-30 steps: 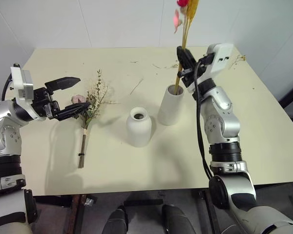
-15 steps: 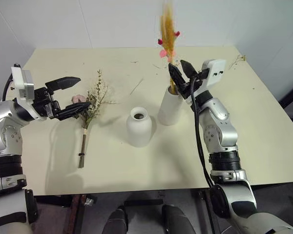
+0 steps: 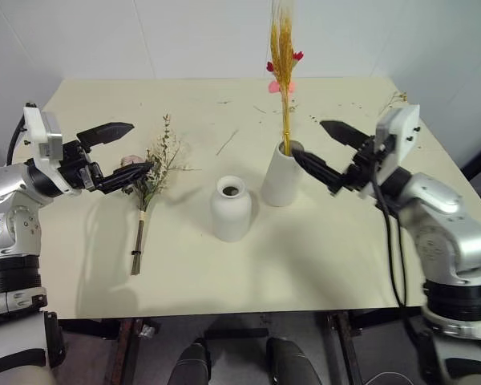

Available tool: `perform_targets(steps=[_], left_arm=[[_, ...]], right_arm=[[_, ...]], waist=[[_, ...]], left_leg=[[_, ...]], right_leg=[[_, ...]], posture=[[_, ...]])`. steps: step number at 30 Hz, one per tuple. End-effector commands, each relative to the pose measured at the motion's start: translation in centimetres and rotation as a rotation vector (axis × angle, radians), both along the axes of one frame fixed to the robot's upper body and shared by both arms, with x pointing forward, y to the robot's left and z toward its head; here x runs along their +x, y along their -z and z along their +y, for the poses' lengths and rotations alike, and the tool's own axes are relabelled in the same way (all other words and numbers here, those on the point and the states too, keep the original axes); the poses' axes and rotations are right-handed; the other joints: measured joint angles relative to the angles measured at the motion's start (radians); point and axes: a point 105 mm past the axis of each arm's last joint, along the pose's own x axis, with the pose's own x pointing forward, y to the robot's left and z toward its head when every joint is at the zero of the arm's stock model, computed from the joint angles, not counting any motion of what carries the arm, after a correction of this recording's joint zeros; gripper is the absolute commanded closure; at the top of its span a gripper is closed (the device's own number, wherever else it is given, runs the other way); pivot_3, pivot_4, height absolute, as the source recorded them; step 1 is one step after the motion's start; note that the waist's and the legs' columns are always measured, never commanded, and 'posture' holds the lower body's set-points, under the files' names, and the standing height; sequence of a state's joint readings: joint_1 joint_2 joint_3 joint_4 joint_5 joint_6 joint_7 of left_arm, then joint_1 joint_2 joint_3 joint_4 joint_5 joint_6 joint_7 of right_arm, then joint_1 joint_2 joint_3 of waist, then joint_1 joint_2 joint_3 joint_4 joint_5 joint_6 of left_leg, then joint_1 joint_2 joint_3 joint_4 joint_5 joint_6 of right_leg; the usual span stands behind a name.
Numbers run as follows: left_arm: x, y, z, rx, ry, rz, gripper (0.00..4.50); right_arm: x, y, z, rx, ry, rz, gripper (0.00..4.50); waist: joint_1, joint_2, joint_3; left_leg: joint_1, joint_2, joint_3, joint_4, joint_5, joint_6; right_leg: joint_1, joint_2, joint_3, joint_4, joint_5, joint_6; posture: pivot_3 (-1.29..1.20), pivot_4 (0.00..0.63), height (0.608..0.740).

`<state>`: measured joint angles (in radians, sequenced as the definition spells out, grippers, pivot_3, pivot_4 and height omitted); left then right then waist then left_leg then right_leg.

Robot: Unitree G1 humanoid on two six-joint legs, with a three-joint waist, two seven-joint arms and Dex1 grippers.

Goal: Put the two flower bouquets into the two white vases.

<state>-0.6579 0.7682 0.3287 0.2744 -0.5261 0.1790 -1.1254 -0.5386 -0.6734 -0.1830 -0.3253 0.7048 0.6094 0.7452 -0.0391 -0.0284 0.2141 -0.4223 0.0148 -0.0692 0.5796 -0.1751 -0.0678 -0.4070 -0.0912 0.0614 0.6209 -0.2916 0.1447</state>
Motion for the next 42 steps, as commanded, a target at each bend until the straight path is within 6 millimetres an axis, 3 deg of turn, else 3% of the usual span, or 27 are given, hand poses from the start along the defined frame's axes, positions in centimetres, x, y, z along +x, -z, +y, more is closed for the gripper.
perform_targets(steps=[1, 6, 12, 23, 33, 42], left_arm=[[0.5, -0.3, -0.4, 0.009, -0.099, 0.009, 0.0], [1.2, 0.6, -0.6, 0.029, -0.282, 0.11, 0.0], [0.5, 3.7, -0.3, 0.203, -0.504, 0.394, 0.0], [-2.0, 7.5, 0.4, 0.254, -0.709, 0.723, 0.0], [-0.1, 11.7, 0.9, 0.255, -0.814, 0.903, 0.0], [1.4, 13.2, 0.0, 0.257, -0.804, 0.951, 0.0]], right_arm=[[-3.4, -0.1, -0.2, -0.102, -0.181, 0.038, 0.03], [-4.5, 0.9, -1.8, -0.193, -0.243, 0.129, 0.03], [-3.9, 1.0, -3.1, -0.193, -0.228, 0.157, 0.03], [-2.2, 1.0, -2.6, -0.205, -0.252, 0.181, 0.03], [-1.8, 1.0, -2.5, -0.209, -0.264, 0.195, 0.03], [-2.2, 0.9, -3.2, -0.204, -0.229, 0.2, 0.03]], waist=[[0.006, 0.0, 0.0], [0.008, 0.0, 0.0], [0.009, -0.001, 0.001], [0.009, -0.001, 0.001], [0.013, -0.002, 0.001], [0.012, -0.001, 0.001]], left_leg=[[0.0, 0.0, 0.0, 0.0, 0.0, 0.0], [0.0, 0.0, 0.0, 0.001, 0.0, 0.0], [0.0, -0.001, 0.0, 0.003, 0.0, 0.0], [0.0, 0.0, 0.0, 0.003, -0.001, -0.001], [0.0, -0.001, 0.0, 0.004, -0.001, -0.002], [0.0, -0.001, 0.0, 0.004, -0.001, -0.002]], right_leg=[[0.0, 0.0, 0.0, 0.0, 0.0, 0.0], [0.001, 0.0, 0.0, -0.001, 0.0, 0.0], [0.002, 0.0, 0.0, -0.001, 0.0, 0.0], [0.002, 0.0, 0.0, -0.003, 0.0, 0.0], [0.002, -0.001, 0.0, -0.003, 0.0, 0.0], [0.003, -0.001, 0.0, -0.003, 0.0, 0.0]], posture=[[0.0, 0.15, 0.74], [0.0, 0.15, 0.74], [0.0, 0.15, 0.74], [0.0, 0.15, 0.74], [0.0, 0.15, 0.74], [0.0, 0.15, 0.74]])
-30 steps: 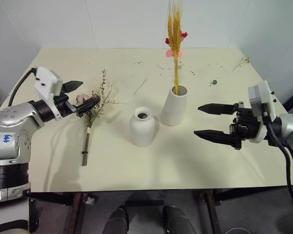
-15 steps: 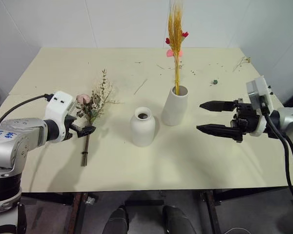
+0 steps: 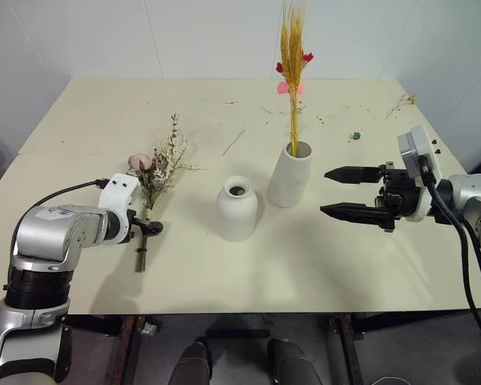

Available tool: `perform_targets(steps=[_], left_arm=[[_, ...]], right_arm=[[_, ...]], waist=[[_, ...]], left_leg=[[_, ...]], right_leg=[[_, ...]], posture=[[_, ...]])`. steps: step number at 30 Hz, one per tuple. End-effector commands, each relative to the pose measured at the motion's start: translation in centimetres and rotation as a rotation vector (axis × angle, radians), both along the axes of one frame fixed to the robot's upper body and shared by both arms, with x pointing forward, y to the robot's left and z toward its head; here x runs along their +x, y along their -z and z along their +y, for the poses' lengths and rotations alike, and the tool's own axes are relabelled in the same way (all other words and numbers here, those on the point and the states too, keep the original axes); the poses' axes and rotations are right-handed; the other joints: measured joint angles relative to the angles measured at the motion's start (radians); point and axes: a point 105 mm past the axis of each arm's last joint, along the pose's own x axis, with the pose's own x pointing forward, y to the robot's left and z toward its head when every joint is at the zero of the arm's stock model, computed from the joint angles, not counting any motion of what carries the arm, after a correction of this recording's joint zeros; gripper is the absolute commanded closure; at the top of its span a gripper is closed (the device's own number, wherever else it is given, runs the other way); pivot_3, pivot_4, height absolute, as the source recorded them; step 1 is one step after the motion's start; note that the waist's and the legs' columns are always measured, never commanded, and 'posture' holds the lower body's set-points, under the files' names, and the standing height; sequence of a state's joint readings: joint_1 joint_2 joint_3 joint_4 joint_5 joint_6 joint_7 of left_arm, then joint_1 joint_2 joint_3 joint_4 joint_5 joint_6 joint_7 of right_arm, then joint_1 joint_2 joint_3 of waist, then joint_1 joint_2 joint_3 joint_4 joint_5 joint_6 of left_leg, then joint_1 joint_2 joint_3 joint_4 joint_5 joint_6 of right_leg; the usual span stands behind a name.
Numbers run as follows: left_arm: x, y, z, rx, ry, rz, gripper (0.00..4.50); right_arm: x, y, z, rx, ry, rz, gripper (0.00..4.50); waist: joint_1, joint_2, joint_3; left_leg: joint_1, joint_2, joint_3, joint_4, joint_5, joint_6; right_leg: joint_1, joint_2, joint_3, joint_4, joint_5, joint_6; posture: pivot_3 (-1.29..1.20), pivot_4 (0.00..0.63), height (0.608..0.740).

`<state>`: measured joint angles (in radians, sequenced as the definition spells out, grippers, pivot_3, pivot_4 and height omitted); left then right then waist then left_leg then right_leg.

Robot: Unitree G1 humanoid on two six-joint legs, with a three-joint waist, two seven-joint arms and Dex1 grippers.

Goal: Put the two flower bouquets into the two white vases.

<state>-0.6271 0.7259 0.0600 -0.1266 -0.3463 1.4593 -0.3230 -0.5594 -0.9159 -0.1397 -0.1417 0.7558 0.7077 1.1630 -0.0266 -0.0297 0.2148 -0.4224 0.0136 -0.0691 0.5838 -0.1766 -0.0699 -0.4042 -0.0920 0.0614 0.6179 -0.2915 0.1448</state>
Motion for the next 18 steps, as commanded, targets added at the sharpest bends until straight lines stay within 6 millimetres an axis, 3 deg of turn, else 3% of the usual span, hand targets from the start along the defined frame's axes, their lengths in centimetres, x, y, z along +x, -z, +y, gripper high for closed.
perform_targets(steps=[1, 3, 9, 15, 16, 18], left_arm=[[0.6, 0.2, -0.1, -0.001, -0.005, 0.002, 0.19], [0.8, 0.2, -0.2, -0.005, 0.003, 0.0, 0.53], [1.6, -0.1, -0.5, 0.005, 0.02, -0.038, 2.35], [2.6, -1.2, -0.9, -0.022, 0.026, -0.092, 4.2], [3.0, -1.7, -0.8, -0.024, 0.025, -0.123, 4.43], [3.5, -2.6, -0.9, -0.03, 0.029, -0.176, 4.44]], right_arm=[[-0.6, -1.4, -0.4, 0.001, 0.012, -0.06, 0.01], [-0.7, -1.5, -0.4, 0.004, 0.018, -0.064, 0.0], [-0.7, -1.5, -0.6, 0.006, 0.035, -0.074, 0.0], [-0.7, -1.6, -0.7, 0.012, 0.047, -0.09, 0.0], [-0.7, -1.6, -0.8, 0.016, 0.051, -0.093, 0.0], [-0.7, -1.6, -0.9, 0.02, 0.056, -0.097, 0.0]], waist=[[0.0, 0.0, 0.0], [0.001, 0.0, 0.0], [0.001, 0.0, 0.0], [0.004, 0.0, 0.0], [0.004, 0.0, 0.0], [0.002, 0.0, 0.0]], left_leg=[[0.0, 0.0, 0.0, 0.001, 0.0, 0.0], [0.001, 0.0, 0.0, 0.002, 0.0, 0.0], [0.001, -0.001, 0.0, 0.007, 0.0, 0.0], [0.001, -0.002, 0.0, 0.007, 0.0, 0.0], [0.001, -0.002, 0.0, 0.007, 0.0, 0.0], [0.001, -0.002, 0.0, 0.007, 0.0, 0.0]], right_leg=[[0.0, 0.0, 0.0, 0.0, 0.0, 0.0], [0.002, 0.0, 0.0, 0.0, 0.0, 0.0], [0.008, -0.002, 0.0, -0.007, -0.005, -0.011], [0.01, -0.002, -0.001, -0.008, -0.004, -0.01], [0.01, -0.002, -0.001, -0.008, -0.004, -0.01], [0.01, -0.002, -0.001, -0.008, -0.003, -0.009]], posture=[[0.0, 0.15, 0.74], [0.0, 0.15, 0.74], [0.0, 0.15, 0.74], [0.0, 0.15, 0.74], [0.0, 0.15, 0.74], [0.0, 0.15, 0.74]])
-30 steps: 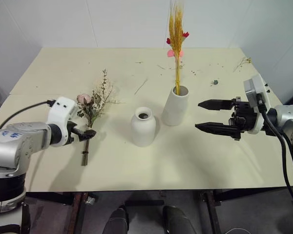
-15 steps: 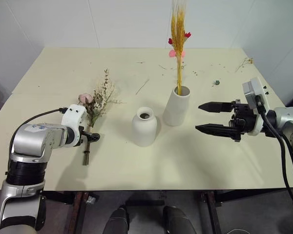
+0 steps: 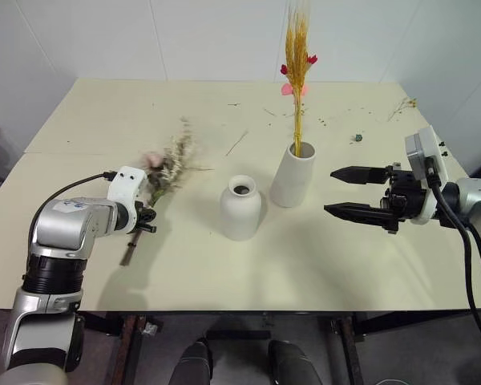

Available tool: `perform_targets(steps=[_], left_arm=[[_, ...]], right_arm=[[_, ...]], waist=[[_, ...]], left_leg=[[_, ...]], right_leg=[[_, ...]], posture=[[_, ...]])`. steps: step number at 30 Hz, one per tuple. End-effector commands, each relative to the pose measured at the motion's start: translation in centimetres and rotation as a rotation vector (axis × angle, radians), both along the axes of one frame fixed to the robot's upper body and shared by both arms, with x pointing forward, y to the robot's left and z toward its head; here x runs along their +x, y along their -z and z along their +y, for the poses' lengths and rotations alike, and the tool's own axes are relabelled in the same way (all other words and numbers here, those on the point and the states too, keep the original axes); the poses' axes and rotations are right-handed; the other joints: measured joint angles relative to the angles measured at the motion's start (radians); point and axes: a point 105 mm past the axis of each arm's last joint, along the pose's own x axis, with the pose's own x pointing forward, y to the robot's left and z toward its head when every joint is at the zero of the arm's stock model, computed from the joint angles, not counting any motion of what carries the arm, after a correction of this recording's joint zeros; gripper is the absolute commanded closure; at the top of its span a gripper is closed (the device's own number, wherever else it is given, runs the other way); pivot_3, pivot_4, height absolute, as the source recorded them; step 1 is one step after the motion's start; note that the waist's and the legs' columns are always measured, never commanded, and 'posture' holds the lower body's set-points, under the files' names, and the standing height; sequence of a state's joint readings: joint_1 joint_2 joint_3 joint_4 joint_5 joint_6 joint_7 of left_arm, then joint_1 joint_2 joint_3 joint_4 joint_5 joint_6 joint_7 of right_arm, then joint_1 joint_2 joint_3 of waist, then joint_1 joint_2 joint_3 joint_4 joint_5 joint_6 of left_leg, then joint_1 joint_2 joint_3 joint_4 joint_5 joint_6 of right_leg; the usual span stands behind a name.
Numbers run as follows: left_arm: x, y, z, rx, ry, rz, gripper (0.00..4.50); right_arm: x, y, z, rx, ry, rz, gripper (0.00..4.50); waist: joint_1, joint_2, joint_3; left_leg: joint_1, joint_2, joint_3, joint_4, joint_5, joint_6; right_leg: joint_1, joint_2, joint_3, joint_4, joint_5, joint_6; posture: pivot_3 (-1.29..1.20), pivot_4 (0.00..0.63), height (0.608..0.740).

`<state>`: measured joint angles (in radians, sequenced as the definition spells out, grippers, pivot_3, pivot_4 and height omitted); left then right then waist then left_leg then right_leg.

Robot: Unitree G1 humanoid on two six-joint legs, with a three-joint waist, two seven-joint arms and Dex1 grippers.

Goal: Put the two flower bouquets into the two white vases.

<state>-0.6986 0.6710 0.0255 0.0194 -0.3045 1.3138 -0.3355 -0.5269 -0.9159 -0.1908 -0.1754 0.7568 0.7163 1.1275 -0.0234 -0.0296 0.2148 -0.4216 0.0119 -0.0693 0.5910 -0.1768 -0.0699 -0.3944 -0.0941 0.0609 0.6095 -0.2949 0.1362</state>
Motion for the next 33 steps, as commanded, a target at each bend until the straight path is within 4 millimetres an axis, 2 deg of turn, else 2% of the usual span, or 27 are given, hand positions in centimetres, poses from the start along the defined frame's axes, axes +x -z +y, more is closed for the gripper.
perform_targets(steps=[1, 2, 4, 10, 13, 16, 21, 27, 33], left_arm=[[1.7, -3.5, -0.1, -0.024, 0.005, -0.18, 4.44], [2.3, -4.8, -0.2, -0.058, 0.005, -0.255, 4.44], [3.0, -7.3, -0.8, -0.112, 0.037, -0.411, 4.44], [3.9, -12.3, -1.7, -0.277, 0.1, -0.699, 4.44], [2.9, -16.2, -3.5, -0.363, 0.242, -0.951, 4.44], [1.5, -18.9, -4.6, -0.473, 0.327, -1.151, 4.44], [-0.4, -20.5, -6.3, -0.674, 0.511, -1.271, 4.44], [-2.5, -20.0, -9.7, -0.806, 0.831, -1.194, 4.44], [-3.1, -19.6, -12.3, -0.902, 0.984, -1.1, 4.44]], right_arm=[[-0.5, -1.2, -0.4, 0.012, 0.009, -0.072, 0.0], [-0.5, -1.2, -0.4, 0.014, 0.013, -0.074, 0.0], [-0.6, -1.1, -0.5, 0.018, 0.018, -0.079, 0.0], [-1.2, -1.0, -0.5, 0.034, 0.029, -0.093, 0.0], [-2.0, -1.2, -0.6, 0.059, 0.017, -0.106, 0.0], [-2.9, -1.5, -0.6, 0.083, -0.006, -0.132, 0.0], [-4.3, -1.8, -0.5, 0.095, -0.038, -0.179, 0.0], [-5.9, -1.8, -0.7, 0.099, -0.034, -0.198, 0.0], [-6.4, -1.3, -1.2, 0.102, 0.037, -0.191, 0.0]], waist=[[-0.001, 0.0, 0.0], [-0.001, 0.0, 0.0], [0.0, 0.0, 0.0], [-0.001, 0.0, 0.0], [0.001, 0.0, 0.0], [0.008, 0.0, 0.0], [0.012, 0.0, 0.0], [0.02, 0.0, 0.0], [0.022, 0.0, 0.0]], left_leg=[[0.0, 0.0, 0.0, 0.0, 0.0, 0.0], [0.0, 0.0, 0.0, 0.0, 0.0, 0.0], [0.0, 0.0, 0.0, -0.001, 0.0, 0.0], [-0.001, 0.0, 0.0, -0.001, -0.002, 0.001], [-0.001, 0.0, 0.0, -0.001, -0.003, 0.001], [-0.002, 0.0, 0.0, 0.0, -0.003, 0.001], [0.0, 0.0, 0.001, 0.0, -0.003, 0.001], [-0.001, 0.0, 0.0, 0.002, -0.003, 0.001], [0.0, 0.0, 0.0, 0.003, -0.003, 0.002]], right_leg=[[0.0, 0.0, 0.0, 0.0, 0.001, 0.003], [0.0, 0.0, 0.0, 0.0, 0.006, 0.011], [0.0, 0.0, -0.001, 0.0, 0.007, 0.012], [0.0, 0.0, -0.001, -0.001, 0.007, 0.014], [0.0, 0.0, -0.001, -0.001, 0.007, 0.014], [0.0, 0.0, -0.001, -0.002, 0.008, 0.015], [0.001, 0.001, -0.001, -0.002, 0.008, 0.016], [0.002, 0.001, -0.001, -0.002, 0.008, 0.016], [0.003, 0.001, -0.001, -0.002, 0.008, 0.016]], posture=[[0.0, 0.15, 0.74], [0.0, 0.15, 0.74], [0.0, 0.15, 0.74], [0.0, 0.15, 0.74], [0.0, 0.15, 0.74], [0.0, 0.15, 0.74], [0.0, 0.15, 0.74], [0.0, 0.15, 0.74], [0.0, 0.15, 0.74]])
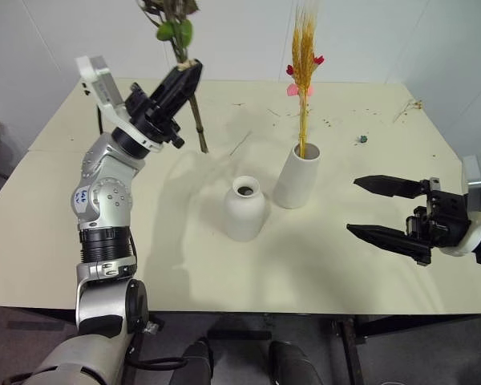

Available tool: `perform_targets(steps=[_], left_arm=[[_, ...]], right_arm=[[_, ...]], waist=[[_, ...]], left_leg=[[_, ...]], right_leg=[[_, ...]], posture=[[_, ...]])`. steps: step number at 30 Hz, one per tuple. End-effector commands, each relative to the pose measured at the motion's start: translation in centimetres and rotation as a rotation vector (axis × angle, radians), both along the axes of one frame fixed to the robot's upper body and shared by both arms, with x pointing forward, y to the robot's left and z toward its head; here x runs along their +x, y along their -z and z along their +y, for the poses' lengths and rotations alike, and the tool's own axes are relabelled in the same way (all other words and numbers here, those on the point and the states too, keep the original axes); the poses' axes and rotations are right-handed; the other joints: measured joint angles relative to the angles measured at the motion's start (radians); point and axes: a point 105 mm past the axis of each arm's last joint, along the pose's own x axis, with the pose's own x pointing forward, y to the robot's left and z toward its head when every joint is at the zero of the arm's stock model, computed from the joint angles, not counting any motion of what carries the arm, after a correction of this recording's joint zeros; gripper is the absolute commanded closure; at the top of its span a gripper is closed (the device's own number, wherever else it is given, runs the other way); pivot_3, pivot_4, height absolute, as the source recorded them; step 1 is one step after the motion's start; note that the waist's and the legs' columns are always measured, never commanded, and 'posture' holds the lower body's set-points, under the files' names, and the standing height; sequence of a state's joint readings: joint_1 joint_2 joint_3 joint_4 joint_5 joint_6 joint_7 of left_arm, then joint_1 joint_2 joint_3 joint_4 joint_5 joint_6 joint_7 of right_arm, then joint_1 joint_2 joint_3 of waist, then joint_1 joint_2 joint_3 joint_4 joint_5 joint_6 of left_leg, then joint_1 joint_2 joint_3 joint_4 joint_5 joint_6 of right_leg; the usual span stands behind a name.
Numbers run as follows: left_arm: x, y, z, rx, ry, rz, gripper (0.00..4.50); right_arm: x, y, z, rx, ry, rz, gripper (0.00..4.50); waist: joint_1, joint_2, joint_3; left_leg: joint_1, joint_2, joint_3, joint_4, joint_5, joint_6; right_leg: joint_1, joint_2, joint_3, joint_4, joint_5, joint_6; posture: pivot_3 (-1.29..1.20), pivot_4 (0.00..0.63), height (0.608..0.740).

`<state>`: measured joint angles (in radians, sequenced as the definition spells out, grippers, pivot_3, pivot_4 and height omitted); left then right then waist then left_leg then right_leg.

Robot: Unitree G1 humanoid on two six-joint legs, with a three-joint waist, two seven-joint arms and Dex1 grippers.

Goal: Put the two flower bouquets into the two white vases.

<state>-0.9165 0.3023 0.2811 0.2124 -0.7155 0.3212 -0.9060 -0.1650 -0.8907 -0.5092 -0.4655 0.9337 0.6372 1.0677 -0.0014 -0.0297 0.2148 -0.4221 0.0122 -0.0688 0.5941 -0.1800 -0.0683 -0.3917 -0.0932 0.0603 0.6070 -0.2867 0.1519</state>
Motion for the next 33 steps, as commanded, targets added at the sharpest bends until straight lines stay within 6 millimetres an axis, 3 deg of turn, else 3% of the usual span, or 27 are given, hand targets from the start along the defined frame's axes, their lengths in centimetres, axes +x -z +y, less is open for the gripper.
perform_targets(steps=[1, 9, 16, 33], left_arm=[[-1.2, -1.4, -1.5, -0.015, 0.119, -0.038, 4.44], [-1.2, -0.7, -3.7, -0.04, 0.234, 0.006, 4.44], [-1.1, 0.9, -4.9, 0.042, 0.24, 0.04, 4.44], [-0.3, 5.4, -5.0, 0.151, 0.189, 0.102, 4.44]], right_arm=[[-0.8, -0.7, 0.0, 0.009, 0.026, -0.048, 0.0], [-1.0, -0.3, 0.0, 0.025, 0.073, -0.046, 0.0], [-1.1, -0.2, 0.0, 0.027, 0.098, -0.044, 0.0], [-1.0, -0.3, 0.1, 0.032, 0.106, -0.045, 0.0]], waist=[[0.0, 0.0, 0.0], [-0.001, 0.0, 0.0], [0.001, 0.0, 0.0], [0.0, 0.0, 0.0]], left_leg=[[0.0, 0.0, 0.0, 0.0, 0.0, 0.0], [0.0, 0.0, 0.0, 0.0, 0.0, 0.0], [0.0, 0.0, 0.0, 0.0, 0.0, 0.001], [0.0, 0.0, 0.0, 0.0, -0.001, 0.001]], right_leg=[[0.0, 0.0, 0.0, 0.0, 0.0, 0.0], [0.0, 0.0, 0.0, -0.001, -0.001, -0.002], [0.0, 0.0, 0.0, -0.002, -0.002, -0.003], [0.001, 0.0, 0.0, -0.004, -0.003, -0.006]], posture=[[0.0, 0.15, 0.74], [0.0, 0.15, 0.74], [0.0, 0.15, 0.74], [0.0, 0.15, 0.74]])
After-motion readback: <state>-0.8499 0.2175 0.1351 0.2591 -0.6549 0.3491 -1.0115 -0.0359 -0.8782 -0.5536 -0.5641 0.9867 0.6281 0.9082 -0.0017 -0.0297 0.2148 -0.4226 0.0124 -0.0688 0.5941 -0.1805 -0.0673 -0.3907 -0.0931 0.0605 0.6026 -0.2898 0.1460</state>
